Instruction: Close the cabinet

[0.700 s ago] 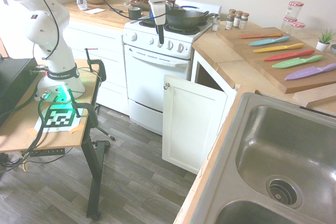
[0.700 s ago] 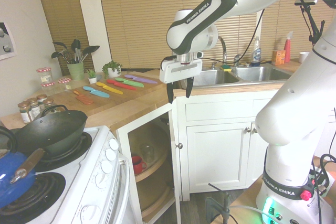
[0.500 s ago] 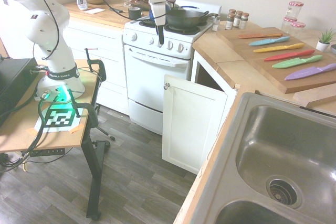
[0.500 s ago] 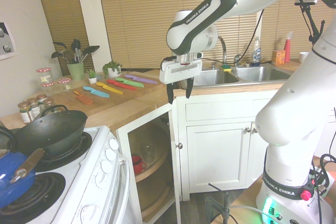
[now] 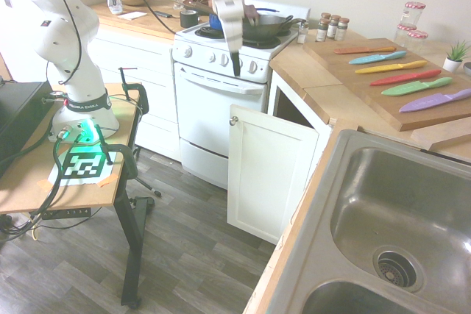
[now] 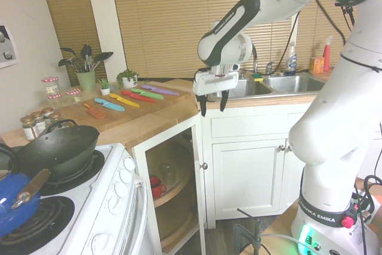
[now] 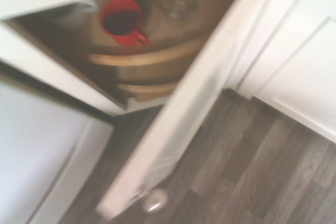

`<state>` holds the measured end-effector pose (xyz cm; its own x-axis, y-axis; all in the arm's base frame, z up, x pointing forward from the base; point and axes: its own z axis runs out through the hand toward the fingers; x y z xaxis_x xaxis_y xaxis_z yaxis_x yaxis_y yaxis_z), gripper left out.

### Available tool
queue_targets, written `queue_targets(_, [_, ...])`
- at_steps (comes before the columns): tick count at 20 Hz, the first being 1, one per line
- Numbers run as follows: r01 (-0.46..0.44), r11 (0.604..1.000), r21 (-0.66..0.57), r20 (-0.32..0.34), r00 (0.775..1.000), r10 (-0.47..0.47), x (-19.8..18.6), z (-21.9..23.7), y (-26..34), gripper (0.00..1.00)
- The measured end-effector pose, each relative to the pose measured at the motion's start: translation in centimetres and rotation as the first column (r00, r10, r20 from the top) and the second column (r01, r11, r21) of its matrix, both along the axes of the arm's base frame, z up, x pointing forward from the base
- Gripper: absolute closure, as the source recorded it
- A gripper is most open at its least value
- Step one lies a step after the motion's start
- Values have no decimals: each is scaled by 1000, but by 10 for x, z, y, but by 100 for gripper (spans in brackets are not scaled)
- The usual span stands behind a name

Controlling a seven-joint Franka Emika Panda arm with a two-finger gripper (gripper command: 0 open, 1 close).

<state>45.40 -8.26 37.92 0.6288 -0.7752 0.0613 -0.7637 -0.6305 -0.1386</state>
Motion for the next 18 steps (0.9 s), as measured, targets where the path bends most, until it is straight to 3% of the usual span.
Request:
queue_targets(11, [44, 999, 16, -123, 992, -42, 75, -132, -39, 0])
queue_targets(18, [30, 999, 9, -155, 988, -29, 102, -177, -46, 0])
